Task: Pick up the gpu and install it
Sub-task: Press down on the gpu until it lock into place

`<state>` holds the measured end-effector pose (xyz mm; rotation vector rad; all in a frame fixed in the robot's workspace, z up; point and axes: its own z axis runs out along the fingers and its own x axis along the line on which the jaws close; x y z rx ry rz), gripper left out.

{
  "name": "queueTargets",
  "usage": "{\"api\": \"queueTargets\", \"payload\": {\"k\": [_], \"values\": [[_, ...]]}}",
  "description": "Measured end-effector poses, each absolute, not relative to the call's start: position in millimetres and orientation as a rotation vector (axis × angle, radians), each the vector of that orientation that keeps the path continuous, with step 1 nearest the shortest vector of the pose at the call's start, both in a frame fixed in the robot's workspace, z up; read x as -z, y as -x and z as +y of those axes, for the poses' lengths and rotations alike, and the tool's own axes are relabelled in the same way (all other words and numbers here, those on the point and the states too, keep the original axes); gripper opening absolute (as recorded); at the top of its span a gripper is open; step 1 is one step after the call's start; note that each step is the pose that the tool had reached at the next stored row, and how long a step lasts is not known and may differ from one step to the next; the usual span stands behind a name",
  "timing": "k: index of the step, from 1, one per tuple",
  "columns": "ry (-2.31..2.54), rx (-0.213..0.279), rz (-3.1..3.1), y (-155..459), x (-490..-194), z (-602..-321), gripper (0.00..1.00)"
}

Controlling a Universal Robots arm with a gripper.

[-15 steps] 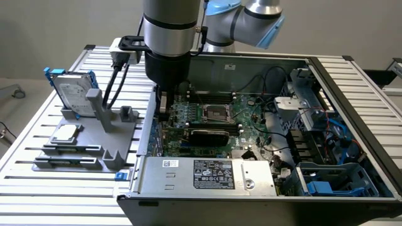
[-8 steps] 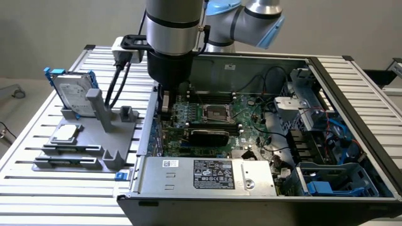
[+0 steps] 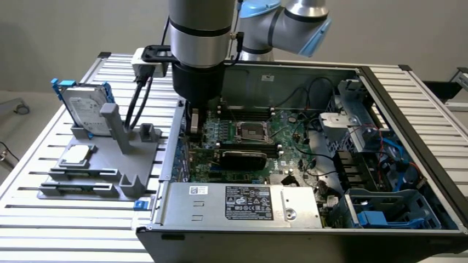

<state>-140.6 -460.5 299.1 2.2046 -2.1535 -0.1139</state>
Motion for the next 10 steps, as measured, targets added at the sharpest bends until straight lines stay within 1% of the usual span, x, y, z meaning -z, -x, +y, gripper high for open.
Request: {"api": "queueTargets", "payload": {"k": [10], "values": [[-2.205,0.114,-2.154,144.2,-297.8,-460.1,0.11]]}}
